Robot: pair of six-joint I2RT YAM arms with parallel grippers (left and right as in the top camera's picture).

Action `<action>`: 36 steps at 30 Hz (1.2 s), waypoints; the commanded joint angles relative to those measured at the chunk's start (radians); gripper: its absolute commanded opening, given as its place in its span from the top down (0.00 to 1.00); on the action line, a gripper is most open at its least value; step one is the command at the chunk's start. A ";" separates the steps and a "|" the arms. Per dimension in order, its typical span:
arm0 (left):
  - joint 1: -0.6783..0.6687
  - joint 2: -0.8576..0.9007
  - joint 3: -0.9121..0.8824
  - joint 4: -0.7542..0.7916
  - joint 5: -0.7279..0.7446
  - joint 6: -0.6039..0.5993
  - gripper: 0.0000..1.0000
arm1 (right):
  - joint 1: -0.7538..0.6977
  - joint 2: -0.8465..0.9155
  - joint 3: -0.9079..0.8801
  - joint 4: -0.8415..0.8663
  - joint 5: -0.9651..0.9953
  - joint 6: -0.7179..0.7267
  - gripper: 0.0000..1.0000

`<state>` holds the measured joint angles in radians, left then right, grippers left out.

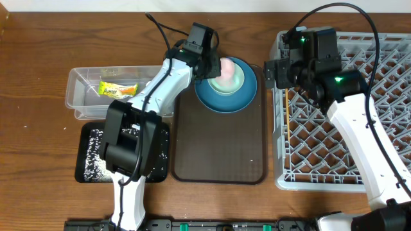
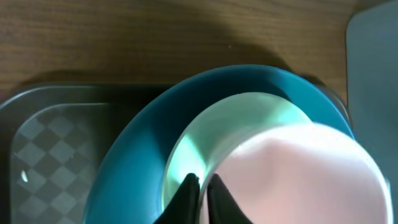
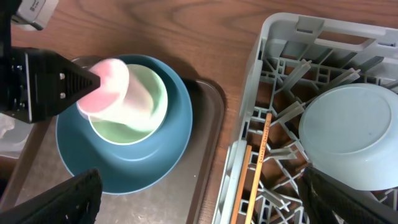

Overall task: Sort waste into correct bins and load items into the dishwasher rack
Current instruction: 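Grasp the pink cup rim with the left gripper and lift it, then hand the pink cup from the left gripper to the right gripper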

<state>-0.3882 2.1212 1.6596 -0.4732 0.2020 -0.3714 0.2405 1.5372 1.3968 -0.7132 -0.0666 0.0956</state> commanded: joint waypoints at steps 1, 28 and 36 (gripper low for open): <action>0.000 0.015 -0.014 0.001 -0.012 0.000 0.94 | 0.009 0.004 0.003 0.002 0.010 0.008 0.01; 0.200 -0.455 -0.006 -0.342 0.801 0.097 0.94 | 0.009 0.004 0.003 0.002 0.010 0.008 0.01; 0.202 -0.455 -0.006 -0.398 0.811 0.113 0.94 | 0.004 0.003 0.003 -0.131 -0.130 0.066 0.01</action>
<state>-0.1909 1.6646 1.6501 -0.8619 0.9569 -0.2844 0.2405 1.5379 1.3949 -0.8387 -0.1333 0.1249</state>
